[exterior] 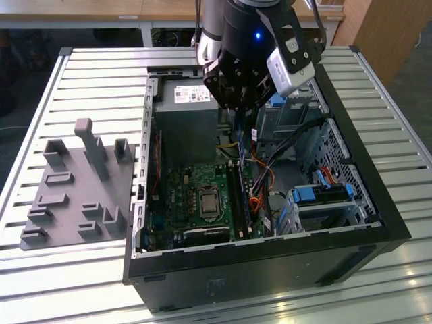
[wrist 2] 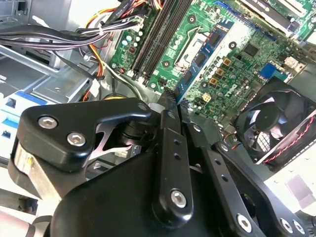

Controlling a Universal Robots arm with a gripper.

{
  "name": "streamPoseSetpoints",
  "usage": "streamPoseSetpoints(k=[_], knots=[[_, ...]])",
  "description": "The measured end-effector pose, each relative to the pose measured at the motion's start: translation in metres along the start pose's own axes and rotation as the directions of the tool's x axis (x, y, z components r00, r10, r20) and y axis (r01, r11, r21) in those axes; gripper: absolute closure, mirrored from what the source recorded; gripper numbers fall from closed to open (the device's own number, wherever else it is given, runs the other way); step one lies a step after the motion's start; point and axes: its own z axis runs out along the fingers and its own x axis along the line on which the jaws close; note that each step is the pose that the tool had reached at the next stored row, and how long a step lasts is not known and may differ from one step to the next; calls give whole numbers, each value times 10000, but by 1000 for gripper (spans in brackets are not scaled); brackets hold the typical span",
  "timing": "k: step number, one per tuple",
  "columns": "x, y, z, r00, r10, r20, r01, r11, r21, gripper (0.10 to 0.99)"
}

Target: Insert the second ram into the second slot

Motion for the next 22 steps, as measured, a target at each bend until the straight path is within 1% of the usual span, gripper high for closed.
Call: streamPoseSetpoints(k=[4, 8, 22], knots=[[0, 0, 7, 10000, -37, -1, 37, 10000, -2, 949], [0, -1, 12, 9998, -201, -8, 201, 9998, -3, 949], [0, -1, 41, 9998, -211, -25, 211, 9998, -4, 949]])
